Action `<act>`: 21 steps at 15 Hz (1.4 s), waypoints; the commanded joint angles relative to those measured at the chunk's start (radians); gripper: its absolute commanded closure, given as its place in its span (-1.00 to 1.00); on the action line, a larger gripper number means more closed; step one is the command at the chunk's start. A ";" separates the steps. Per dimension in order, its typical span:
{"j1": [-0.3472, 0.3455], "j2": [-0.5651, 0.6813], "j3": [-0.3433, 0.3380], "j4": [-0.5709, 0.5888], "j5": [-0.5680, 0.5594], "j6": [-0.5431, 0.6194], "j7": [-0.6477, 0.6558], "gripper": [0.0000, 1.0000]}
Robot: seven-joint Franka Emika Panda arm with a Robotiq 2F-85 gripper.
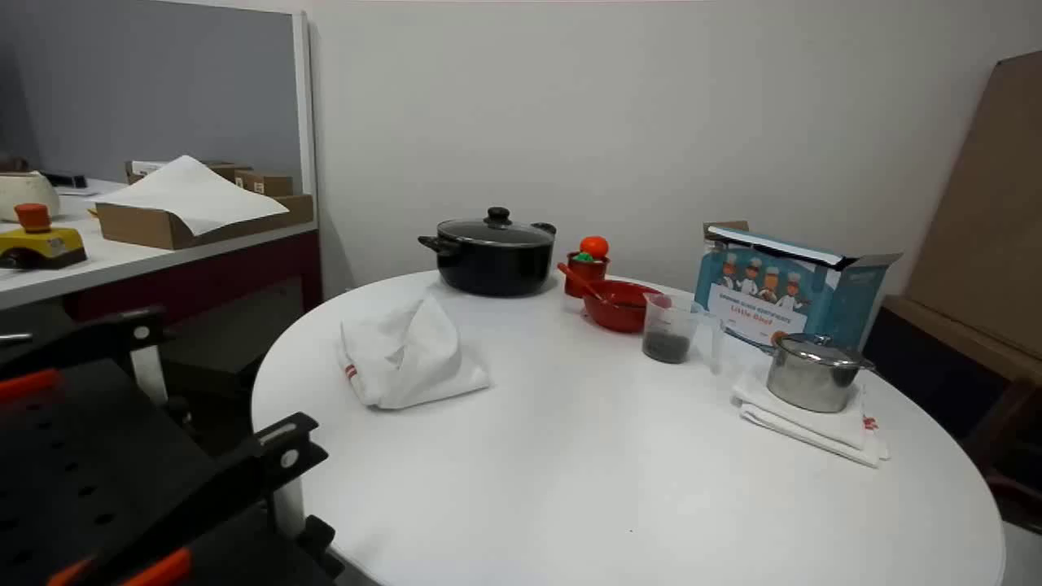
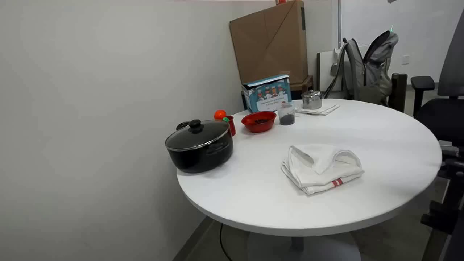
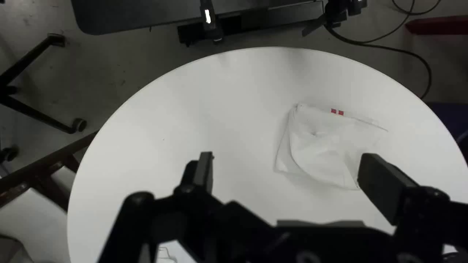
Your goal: Use the towel on the left to wipe the table
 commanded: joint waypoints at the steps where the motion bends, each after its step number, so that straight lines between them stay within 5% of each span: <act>1: 0.001 0.000 -0.001 0.001 -0.001 -0.002 0.000 -1.00; 9: 0.000 0.036 0.026 0.015 -0.039 0.065 0.027 -1.00; 21: 0.044 0.305 0.153 -0.127 -0.018 0.677 0.236 -1.00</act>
